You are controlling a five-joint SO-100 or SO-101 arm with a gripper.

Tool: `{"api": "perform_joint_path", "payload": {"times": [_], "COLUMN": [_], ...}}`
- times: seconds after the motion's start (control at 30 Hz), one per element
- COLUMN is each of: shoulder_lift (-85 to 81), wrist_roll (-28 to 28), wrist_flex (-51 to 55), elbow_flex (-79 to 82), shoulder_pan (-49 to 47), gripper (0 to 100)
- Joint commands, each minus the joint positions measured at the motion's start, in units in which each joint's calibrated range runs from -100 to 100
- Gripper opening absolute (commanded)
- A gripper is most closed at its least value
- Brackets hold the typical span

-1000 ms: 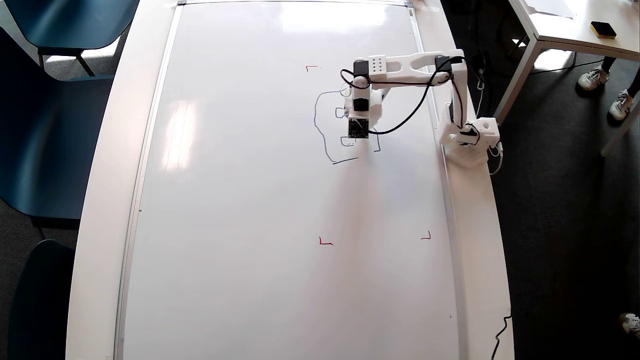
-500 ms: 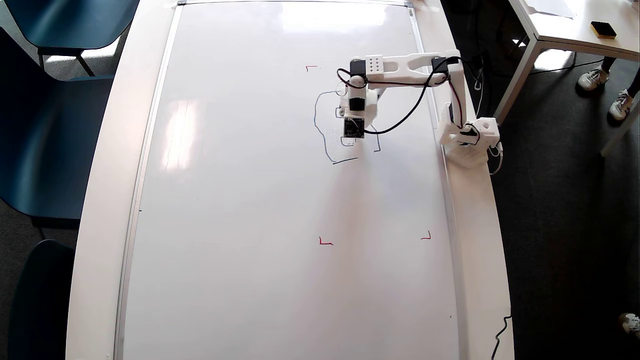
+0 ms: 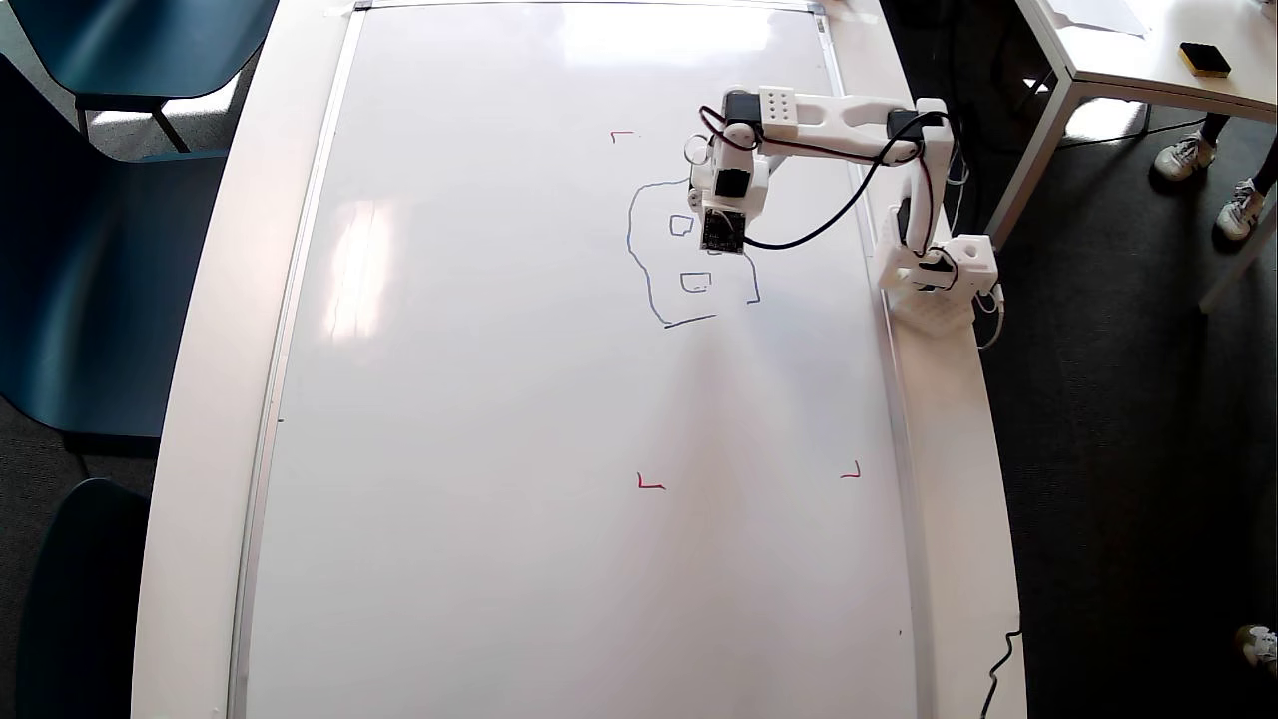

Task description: Draw on a whiteboard a robot head using a pen attached to the gripper

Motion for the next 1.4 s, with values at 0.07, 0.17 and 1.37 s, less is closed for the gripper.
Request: {"api": "perform_joint_path", "payload": {"times": [0.07,0.17,1.37], "shoulder_lift": [7.29,12.66,30.85], "wrist_roll": [-0.34,-0.34,-0.28], "wrist_flex": [-0.07,0.10,0.19], "elbow_flex": [-11.97,-17.15,-37.75], "shoulder_pan": [-0.04,-0.04,-4.09], "gripper": [1,1,1]}}
